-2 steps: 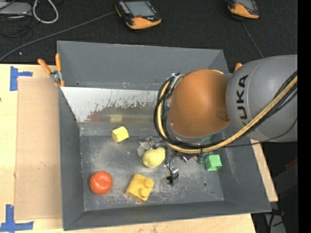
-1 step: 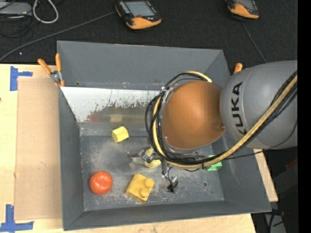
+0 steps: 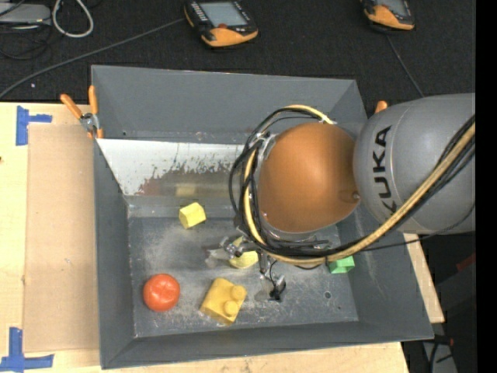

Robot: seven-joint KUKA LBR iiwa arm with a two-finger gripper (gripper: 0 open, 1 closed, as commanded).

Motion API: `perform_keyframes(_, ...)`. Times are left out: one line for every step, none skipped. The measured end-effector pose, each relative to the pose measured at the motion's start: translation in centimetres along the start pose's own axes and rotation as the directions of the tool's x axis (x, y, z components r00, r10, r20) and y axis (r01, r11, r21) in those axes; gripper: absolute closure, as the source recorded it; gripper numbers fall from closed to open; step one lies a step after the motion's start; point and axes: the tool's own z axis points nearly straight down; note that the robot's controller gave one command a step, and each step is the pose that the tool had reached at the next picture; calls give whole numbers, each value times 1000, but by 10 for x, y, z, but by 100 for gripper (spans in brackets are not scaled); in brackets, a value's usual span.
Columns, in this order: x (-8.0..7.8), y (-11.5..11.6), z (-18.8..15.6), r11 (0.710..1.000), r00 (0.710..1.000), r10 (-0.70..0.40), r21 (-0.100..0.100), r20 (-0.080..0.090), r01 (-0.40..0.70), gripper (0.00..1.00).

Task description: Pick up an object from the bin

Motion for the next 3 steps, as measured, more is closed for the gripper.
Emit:
perform_keyframes(-7, 7, 41, 999, 999, -45, -4, -2, 45, 0)
perform_keyframes(-3, 7, 62, 1000, 1000, -30, -4, -3, 30, 0)
perform_keyframes(-7, 5, 80, 952, 952, -305, -6, 0, 305, 0)
